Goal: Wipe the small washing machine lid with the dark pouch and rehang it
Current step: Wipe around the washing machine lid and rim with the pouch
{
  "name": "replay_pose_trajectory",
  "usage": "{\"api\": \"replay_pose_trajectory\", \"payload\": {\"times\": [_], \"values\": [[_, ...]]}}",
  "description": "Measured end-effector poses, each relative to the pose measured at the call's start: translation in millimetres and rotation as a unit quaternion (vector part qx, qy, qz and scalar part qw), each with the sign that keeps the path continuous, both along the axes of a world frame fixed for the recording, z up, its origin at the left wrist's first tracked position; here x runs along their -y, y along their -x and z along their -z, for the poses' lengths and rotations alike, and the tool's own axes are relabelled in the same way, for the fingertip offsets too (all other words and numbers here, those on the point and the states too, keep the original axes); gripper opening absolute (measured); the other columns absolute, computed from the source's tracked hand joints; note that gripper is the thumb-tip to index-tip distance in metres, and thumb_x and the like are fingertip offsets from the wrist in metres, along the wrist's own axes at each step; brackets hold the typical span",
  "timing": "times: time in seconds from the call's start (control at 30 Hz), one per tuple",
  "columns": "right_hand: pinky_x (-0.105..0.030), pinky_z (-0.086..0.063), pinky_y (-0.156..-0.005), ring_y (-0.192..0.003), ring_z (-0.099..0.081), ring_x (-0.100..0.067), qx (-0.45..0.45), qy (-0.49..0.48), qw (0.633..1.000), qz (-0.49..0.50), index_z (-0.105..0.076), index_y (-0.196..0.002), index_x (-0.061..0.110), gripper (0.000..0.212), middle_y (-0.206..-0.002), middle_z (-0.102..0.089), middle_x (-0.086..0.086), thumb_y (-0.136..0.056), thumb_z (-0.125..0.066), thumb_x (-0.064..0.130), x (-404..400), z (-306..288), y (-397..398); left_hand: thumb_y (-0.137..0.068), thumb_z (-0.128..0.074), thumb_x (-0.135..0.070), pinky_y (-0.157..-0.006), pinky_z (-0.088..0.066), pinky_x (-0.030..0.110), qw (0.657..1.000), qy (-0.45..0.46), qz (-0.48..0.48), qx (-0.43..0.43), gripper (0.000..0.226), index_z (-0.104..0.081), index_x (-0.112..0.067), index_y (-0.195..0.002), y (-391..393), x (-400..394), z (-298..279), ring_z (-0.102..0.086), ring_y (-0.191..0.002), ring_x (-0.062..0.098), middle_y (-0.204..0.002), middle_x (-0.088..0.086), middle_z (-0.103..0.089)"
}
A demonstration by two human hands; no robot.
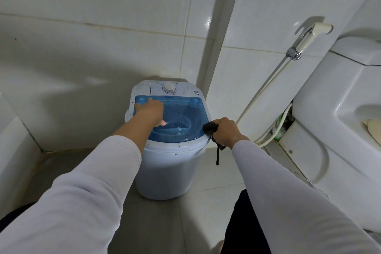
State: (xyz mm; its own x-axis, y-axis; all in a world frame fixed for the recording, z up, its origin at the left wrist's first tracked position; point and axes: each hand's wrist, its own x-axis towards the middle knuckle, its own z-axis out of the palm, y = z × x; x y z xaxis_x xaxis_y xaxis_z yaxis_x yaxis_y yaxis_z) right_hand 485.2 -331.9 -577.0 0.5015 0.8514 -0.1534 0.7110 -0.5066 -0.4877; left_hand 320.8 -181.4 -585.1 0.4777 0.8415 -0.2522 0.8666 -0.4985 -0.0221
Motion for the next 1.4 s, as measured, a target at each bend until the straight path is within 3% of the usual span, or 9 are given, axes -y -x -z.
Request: {"api": "replay_pose_trajectory", "payload": {"times": [0.1,0.27,0.47,0.73,0.93,1.2,1.4], "values": [[-0.035,-0.052,-0.089,-0.101,-0.060,-0.033,0.011,0.008,1.000,-0.007,-0.062,-0.117,0.010,0.036,-0.112,-0.065,-0.017,-0.085,-0.050,0.000,7,-1,12,-0.090,-0.059,-0.043,-0.114,-0.019,0.059,1.000,-0.002,-0.002,0.019,0.079,-0.021,-0.013,-0.152,3,3,2,-0.009,-0.150,0.024,-0.159,0.004,-0.021],[-0.035,-0.051,-0.081,-0.084,-0.052,-0.027,0.039,0.026,0.999,-0.024,-0.062,-0.109,0.004,0.029,-0.108,-0.064,-0.019,-0.084,-0.048,0.003,14,-2,35,-0.092,-0.059,-0.036,-0.113,-0.020,0.060,0.999,-0.012,-0.004,0.043,0.074,-0.022,-0.011,-0.151,6,9,5,-0.007,-0.150,0.024,-0.159,0.004,-0.023],[-0.031,-0.046,-0.070,-0.078,-0.051,-0.028,0.050,0.036,0.997,-0.043,-0.061,-0.100,0.000,0.022,-0.088,-0.055,-0.013,-0.084,-0.046,0.005,13,-3,64,-0.091,-0.061,-0.033,-0.112,-0.023,0.061,0.997,-0.020,-0.009,0.080,0.070,-0.027,-0.009,-0.148,8,12,7,-0.010,-0.150,0.024,-0.154,0.005,-0.030],[-0.030,-0.046,-0.076,-0.080,-0.051,-0.024,0.070,0.033,0.994,-0.079,-0.059,-0.108,0.002,0.025,-0.106,-0.064,-0.019,-0.084,-0.053,0.007,10,3,88,-0.087,-0.065,-0.040,-0.113,-0.020,0.061,0.987,-0.007,-0.051,0.152,0.077,-0.027,-0.011,-0.148,17,12,12,-0.009,-0.150,0.026,-0.156,0.004,-0.026],[-0.037,-0.054,-0.085,-0.092,-0.060,-0.030,0.068,0.012,0.991,-0.114,-0.064,-0.107,0.003,0.026,-0.105,-0.064,-0.017,-0.082,-0.055,0.005,11,5,106,-0.083,-0.069,-0.043,-0.113,-0.020,0.063,0.983,-0.011,-0.057,0.176,0.081,-0.031,-0.010,-0.146,20,15,9,-0.012,-0.149,0.025,-0.155,0.005,-0.028],[-0.030,-0.049,-0.082,-0.095,-0.059,-0.027,0.049,-0.010,0.985,-0.164,-0.062,-0.115,0.014,0.040,-0.107,-0.065,-0.014,-0.078,-0.058,-0.002,7,-4,99,-0.088,-0.060,-0.045,-0.113,-0.012,0.067,0.981,-0.013,-0.052,0.186,0.083,-0.018,-0.015,-0.152,45,17,3,-0.002,-0.150,0.021,-0.161,0.001,-0.014],[-0.035,-0.051,-0.087,-0.096,-0.060,-0.030,0.109,-0.006,0.977,-0.183,-0.063,-0.113,0.011,0.034,-0.108,-0.064,-0.014,-0.080,-0.059,0.003,-2,0,110,-0.083,-0.065,-0.048,-0.109,-0.015,0.070,0.977,0.002,-0.096,0.192,0.089,-0.018,-0.017,-0.152,73,8,8,-0.002,-0.150,0.023,-0.160,-0.001,-0.013]]}}
